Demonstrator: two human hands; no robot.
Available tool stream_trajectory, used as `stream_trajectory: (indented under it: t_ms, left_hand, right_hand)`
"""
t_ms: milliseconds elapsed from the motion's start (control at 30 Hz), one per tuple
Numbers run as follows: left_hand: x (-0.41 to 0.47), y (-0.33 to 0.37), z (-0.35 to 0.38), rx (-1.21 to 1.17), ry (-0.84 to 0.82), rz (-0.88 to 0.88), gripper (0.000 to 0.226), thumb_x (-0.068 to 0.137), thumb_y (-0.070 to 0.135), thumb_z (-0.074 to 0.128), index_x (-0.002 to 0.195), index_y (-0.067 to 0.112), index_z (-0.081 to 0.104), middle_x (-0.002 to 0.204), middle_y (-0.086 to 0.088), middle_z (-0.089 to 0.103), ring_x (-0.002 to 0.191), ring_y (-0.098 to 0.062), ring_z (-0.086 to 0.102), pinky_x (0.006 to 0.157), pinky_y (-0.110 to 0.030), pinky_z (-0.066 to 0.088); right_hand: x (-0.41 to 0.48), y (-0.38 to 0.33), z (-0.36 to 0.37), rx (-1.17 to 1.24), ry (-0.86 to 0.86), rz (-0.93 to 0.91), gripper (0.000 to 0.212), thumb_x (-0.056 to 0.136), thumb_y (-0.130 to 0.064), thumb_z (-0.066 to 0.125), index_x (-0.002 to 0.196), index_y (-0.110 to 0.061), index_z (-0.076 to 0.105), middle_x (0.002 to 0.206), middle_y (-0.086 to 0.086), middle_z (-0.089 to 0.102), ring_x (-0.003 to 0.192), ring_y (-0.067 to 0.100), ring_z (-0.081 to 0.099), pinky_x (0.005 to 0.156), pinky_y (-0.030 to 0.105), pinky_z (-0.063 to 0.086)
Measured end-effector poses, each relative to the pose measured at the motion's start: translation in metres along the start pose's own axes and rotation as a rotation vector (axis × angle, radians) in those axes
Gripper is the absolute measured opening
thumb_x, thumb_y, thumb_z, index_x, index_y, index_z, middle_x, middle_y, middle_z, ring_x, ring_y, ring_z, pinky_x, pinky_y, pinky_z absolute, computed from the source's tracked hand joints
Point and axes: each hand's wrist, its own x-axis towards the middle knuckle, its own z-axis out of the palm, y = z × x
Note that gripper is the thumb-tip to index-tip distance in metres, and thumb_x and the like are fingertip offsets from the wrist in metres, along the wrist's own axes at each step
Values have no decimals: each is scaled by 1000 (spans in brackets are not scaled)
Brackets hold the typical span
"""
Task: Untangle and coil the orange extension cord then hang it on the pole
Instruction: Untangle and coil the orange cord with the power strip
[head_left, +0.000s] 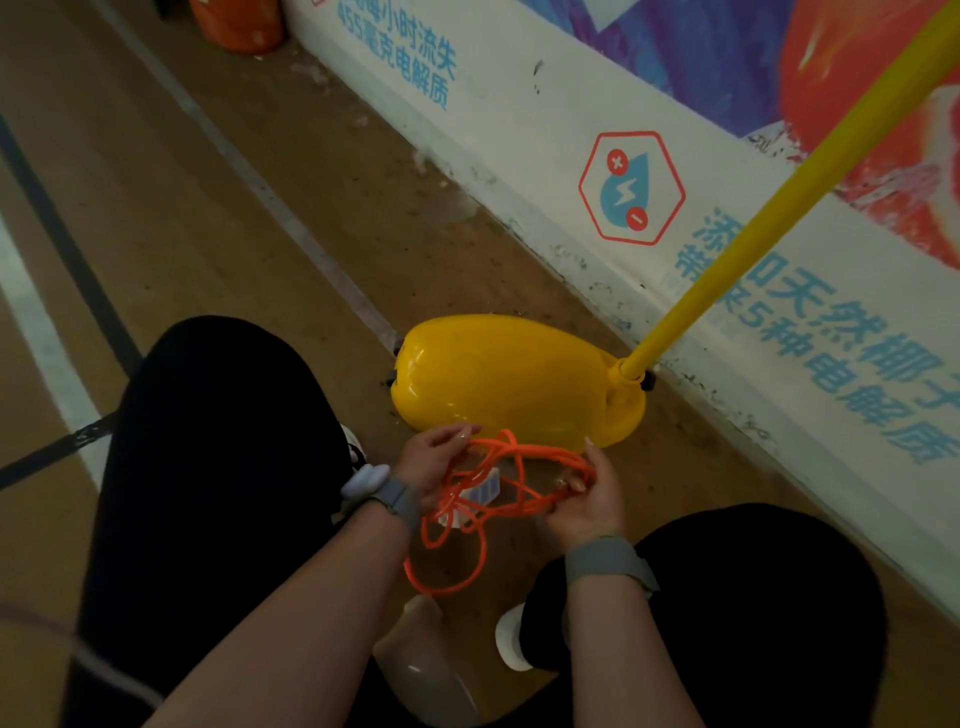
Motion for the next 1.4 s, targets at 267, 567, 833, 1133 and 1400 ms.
stream_trajectory:
  t_ms: [267,567,833,1133,1400]
  left_hand:
    - [0,-2,-2,199,208,8,27,101,17,40,96,10,66,65,-1,47,57,-11,38,52,-22,32]
    - [-9,-18,7,704,-1,239,37,93,30,57,91,-6,66,77,-18,55,73,-20,49,63,-27,36]
    - [-12,-7,20,676,-65,270,21,96,13,53,101,-2,67,77,-5,64,63,4,59,61,-11,46]
    - [17,-1,-5,497,338,112,22,95,3,48,79,4,64,85,-16,64,77,-23,58,74,-35,47]
    - [-8,34,21,1008,-304,140,39,92,12,58,131,14,54,127,-7,60,118,-23,56,98,-33,45]
  right_hand:
    - [11,8,-2,-430,60,43,32,94,-35,50,87,-7,64,73,7,63,63,19,57,55,25,45]
    - [3,30,3,-704,-27,-142,35,94,-41,49,94,-12,69,93,11,72,87,25,66,71,33,49]
    - [2,29,3,-643,54,-94,30,94,-30,54,103,-3,65,89,15,69,76,26,65,63,32,52]
    - [-12,-7,30,-134,-43,-250,28,98,-18,48,70,-21,49,51,-7,40,52,9,33,52,24,32]
    - [-36,-75,91,-17,-432,-258,34,100,-16,40,68,-19,48,38,-9,35,31,2,28,33,13,25]
